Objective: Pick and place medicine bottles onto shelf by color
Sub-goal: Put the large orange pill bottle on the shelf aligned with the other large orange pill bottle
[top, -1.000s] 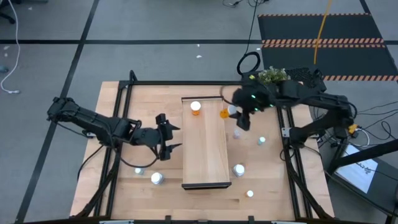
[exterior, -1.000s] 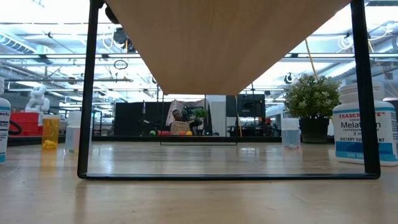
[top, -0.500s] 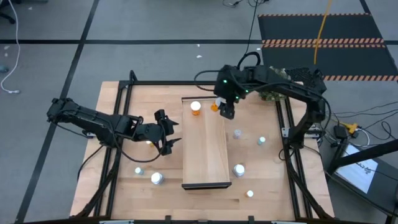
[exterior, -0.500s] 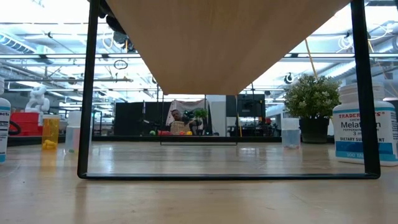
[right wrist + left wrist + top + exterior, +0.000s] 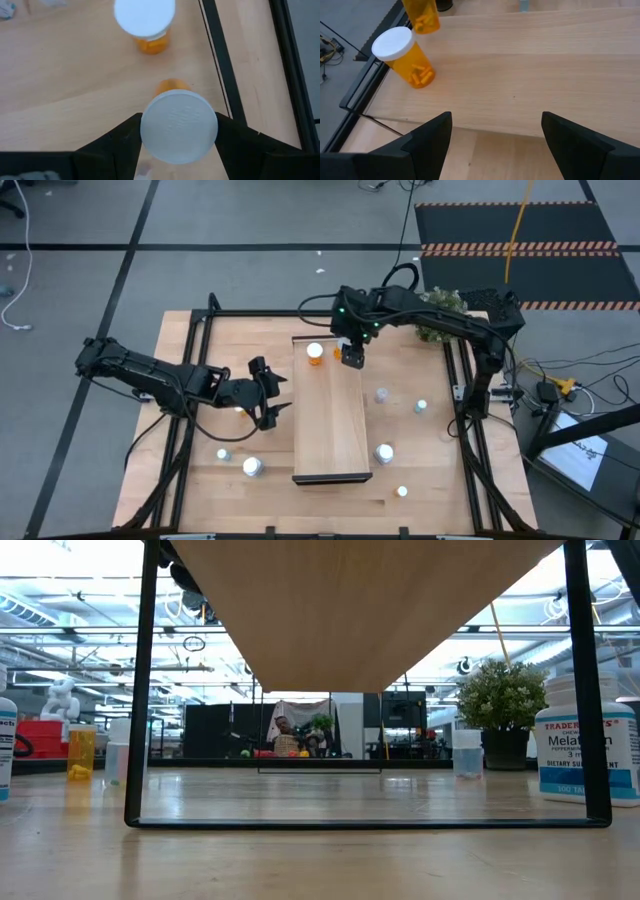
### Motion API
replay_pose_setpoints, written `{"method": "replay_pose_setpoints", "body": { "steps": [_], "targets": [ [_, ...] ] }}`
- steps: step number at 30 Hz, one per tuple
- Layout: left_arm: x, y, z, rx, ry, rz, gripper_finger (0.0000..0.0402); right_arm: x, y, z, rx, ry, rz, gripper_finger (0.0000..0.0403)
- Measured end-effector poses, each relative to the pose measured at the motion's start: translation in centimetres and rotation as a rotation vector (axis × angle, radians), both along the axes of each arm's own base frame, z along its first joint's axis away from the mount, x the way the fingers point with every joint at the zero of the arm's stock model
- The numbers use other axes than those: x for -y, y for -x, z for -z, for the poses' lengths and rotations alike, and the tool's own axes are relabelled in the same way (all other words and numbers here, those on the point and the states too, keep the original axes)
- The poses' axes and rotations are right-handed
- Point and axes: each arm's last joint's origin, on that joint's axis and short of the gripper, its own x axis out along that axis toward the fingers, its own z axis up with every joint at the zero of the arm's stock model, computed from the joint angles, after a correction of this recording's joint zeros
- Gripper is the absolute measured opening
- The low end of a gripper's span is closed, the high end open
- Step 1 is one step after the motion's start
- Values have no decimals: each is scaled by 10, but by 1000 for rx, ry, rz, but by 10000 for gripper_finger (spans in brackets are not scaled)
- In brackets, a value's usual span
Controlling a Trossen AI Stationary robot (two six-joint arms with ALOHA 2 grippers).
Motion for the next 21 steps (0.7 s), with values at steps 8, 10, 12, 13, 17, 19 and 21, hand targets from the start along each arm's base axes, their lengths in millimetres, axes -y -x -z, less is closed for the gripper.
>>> {"method": "replay_pose_setpoints", "body": {
  "steps": [8, 10, 12, 13, 17, 19, 21],
  "targets": [
    [0, 0, 0, 4, -1, 1, 310, 2, 0, 0, 3, 10, -15, 223],
    [0, -1, -1, 12, -4, 6, 310, 2, 0, 0, 2, 15, -25, 224],
    [0, -1, -2, 18, -7, 10, 310, 3, -2, 3, -4, 16, -34, 224],
    [0, -1, -2, 18, -7, 10, 310, 3, -3, 5, -9, 15, -35, 224],
    [0, -1, -2, 18, -6, 10, 310, 3, -4, 8, -18, 11, -36, 224],
    [0, -1, -2, 17, -6, 10, 310, 3, -3, 6, -10, 16, -37, 224],
    [0, -1, -2, 18, -7, 11, 310, 3, -4, 6, -12, 16, -38, 224]
  ]
}}
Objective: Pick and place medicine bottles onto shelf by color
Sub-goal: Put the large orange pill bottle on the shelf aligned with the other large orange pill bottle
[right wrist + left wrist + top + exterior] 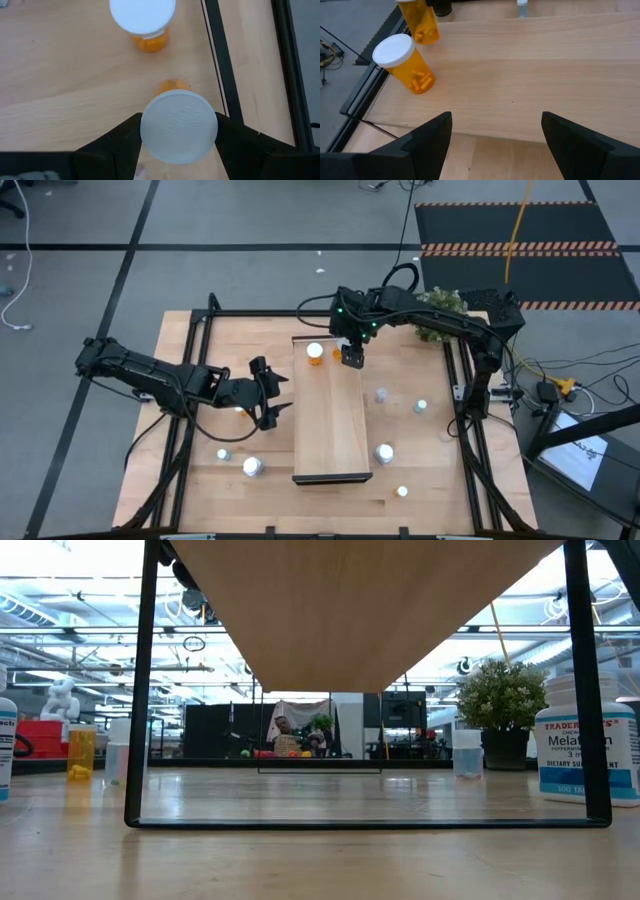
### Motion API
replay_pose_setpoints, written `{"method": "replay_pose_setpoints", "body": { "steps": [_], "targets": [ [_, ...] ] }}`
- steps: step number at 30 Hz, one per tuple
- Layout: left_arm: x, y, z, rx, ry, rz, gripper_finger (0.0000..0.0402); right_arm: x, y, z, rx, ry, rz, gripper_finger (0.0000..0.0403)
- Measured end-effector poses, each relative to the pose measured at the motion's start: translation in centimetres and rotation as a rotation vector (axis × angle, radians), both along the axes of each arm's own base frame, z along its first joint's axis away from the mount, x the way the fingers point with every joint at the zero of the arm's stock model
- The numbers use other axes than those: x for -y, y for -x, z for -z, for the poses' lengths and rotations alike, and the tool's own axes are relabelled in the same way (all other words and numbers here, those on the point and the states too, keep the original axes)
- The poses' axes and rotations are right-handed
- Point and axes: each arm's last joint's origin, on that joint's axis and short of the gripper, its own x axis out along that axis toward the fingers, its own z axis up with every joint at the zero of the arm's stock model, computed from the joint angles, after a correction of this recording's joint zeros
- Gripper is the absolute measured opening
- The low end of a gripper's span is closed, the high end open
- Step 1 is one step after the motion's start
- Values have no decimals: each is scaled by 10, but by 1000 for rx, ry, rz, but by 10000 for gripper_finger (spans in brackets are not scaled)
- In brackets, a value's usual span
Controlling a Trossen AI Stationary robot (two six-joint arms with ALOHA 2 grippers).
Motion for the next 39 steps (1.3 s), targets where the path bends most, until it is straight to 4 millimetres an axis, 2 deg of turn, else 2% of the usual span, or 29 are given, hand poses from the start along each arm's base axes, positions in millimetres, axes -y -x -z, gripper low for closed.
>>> {"method": "replay_pose_setpoints", "body": {
  "steps": [11, 20, 39],
  "targets": [
    [0, 0, 0, -2, -7, 5, 310, 0, 0, 0, -3, 5, -7, 224],
    [0, 0, 0, -2, -7, 5, 310, 0, 0, 16, -35, -6, -10, 224],
    [0, 0, 0, -3, -8, 6, 310, 1, -5, 15, 3, 14, -31, 229]
  ]
}}
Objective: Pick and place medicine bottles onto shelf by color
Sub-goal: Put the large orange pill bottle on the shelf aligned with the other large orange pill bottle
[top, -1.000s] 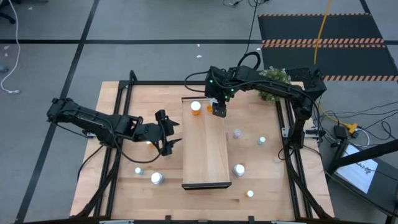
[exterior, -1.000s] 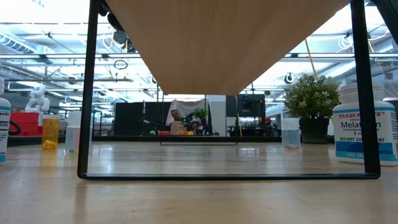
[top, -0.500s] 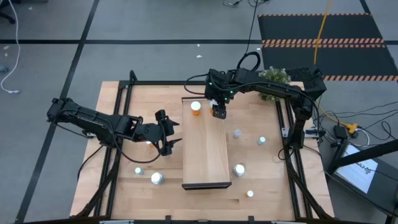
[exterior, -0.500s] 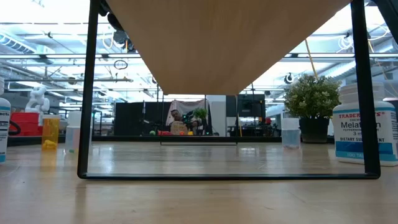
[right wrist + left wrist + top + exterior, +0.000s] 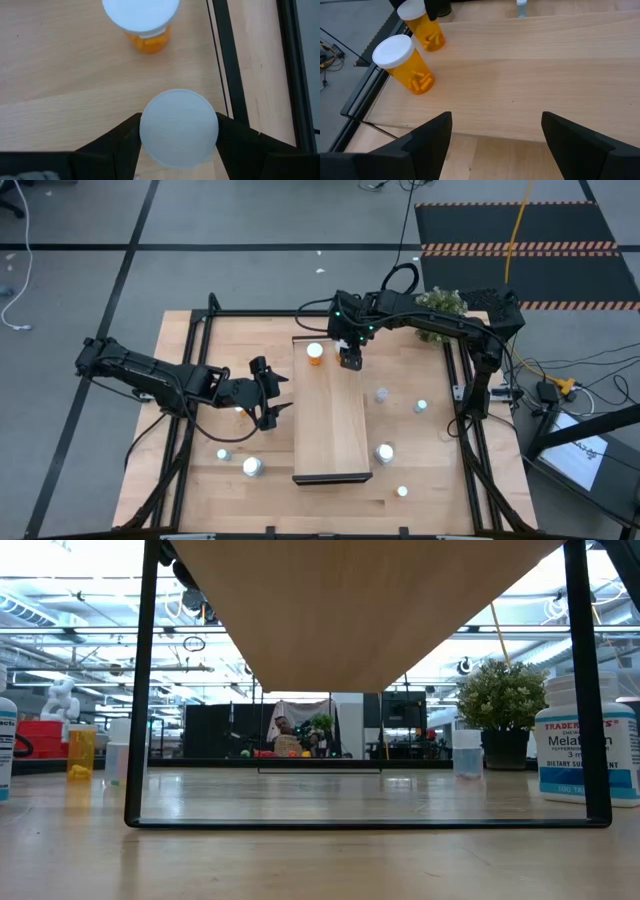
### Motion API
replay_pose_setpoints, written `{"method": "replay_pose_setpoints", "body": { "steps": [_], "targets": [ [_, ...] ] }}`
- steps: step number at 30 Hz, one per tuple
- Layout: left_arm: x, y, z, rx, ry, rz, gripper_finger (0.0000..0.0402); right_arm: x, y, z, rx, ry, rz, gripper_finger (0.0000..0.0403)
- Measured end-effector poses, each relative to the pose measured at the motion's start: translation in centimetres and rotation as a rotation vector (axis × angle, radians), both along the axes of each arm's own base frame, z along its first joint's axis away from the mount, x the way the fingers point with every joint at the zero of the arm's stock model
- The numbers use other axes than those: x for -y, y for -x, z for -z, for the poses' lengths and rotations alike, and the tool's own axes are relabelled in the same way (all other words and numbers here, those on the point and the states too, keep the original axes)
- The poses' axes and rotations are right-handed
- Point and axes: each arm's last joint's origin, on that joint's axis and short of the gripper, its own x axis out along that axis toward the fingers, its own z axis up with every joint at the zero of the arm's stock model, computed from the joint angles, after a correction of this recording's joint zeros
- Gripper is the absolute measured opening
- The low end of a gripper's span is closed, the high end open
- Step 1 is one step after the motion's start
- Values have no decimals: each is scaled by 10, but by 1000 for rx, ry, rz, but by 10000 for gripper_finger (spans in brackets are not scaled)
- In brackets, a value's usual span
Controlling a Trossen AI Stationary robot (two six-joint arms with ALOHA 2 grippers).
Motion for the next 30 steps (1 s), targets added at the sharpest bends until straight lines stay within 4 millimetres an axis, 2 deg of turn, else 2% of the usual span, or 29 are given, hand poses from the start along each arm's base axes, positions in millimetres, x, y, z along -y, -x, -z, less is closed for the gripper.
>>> {"method": "replay_pose_setpoints", "body": {
  "steps": [12, 25, 30],
  "targets": [
    [0, 0, 0, 0, 0, 0, 310, -1, 0, -1, 11, -19, -1, 302],
    [0, 0, 0, 0, 0, 0, 310, -8, 11, -20, 63, -12, 6, 309],
    [0, 0, 0, 0, 0, 0, 310, -9, 11, -20, 62, -6, -9, 309]
  ]
}}
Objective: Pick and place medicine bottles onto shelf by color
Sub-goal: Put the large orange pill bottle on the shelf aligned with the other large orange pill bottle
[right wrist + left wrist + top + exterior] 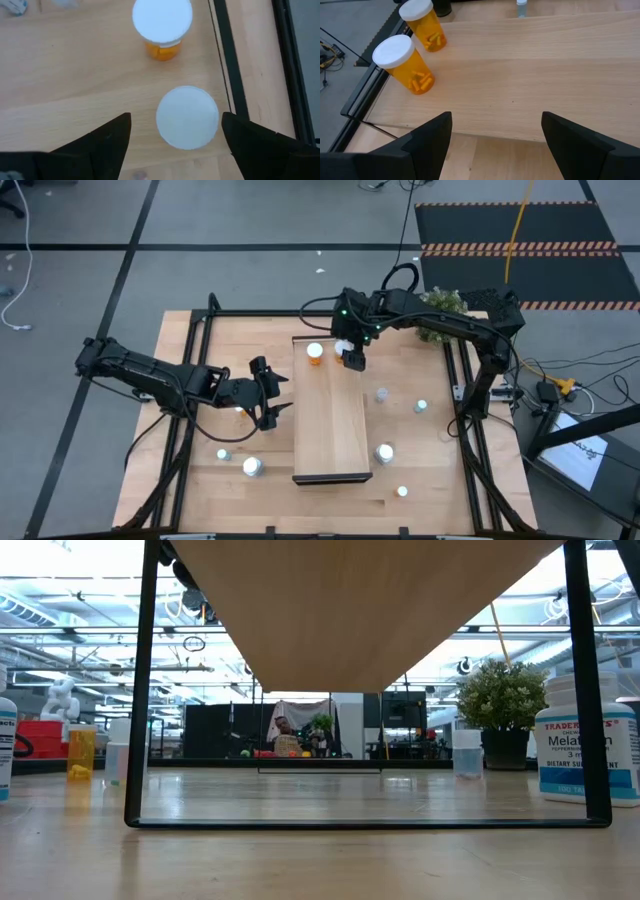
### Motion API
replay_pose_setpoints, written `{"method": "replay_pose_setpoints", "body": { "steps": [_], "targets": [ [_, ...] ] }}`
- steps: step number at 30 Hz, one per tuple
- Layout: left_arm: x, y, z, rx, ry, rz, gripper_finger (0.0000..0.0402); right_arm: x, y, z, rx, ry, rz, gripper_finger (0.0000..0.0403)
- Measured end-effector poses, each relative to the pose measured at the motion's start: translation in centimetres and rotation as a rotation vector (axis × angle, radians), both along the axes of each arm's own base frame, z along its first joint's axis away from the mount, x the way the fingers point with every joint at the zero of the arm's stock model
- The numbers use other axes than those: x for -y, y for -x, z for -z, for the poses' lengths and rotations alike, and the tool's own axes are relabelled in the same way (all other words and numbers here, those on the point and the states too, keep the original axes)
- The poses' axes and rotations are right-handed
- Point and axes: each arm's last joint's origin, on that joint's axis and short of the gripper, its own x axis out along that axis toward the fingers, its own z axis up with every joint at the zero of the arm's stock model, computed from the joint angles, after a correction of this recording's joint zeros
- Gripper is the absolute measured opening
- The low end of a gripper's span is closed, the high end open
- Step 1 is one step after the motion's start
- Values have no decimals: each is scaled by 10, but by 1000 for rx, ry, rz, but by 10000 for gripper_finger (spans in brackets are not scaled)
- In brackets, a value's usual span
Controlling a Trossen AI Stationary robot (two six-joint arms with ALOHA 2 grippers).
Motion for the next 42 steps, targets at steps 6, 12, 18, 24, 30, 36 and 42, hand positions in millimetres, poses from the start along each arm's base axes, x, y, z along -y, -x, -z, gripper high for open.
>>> {"method": "replay_pose_setpoints", "body": {
  "steps": [6, 12, 18, 24, 30, 36, 42],
  "targets": [
    [0, 0, 0, 0, 0, 0, 310, 2, -4, 3, 9, 12, -5, 309],
    [0, 0, 0, 0, 0, 0, 310, 2, -4, 3, 10, 15, -10, 309],
    [0, 0, 0, 1, 0, 0, 310, 2, -6, 9, 12, 17, -17, 309],
    [0, 0, 0, 1, 0, -1, 310, 1, -4, 23, -38, -3, -15, 309],
    [0, 0, 0, 0, 0, 0, 310, 1, -3, 23, -42, -5, -14, 309],
    [0, 0, 0, 0, 0, 0, 310, 0, 0, 20, -37, -4, -13, 309],
    [0, 0, 0, 1, 0, 0, 310, 0, 0, 20, -38, -5, -13, 309]
  ]
}}
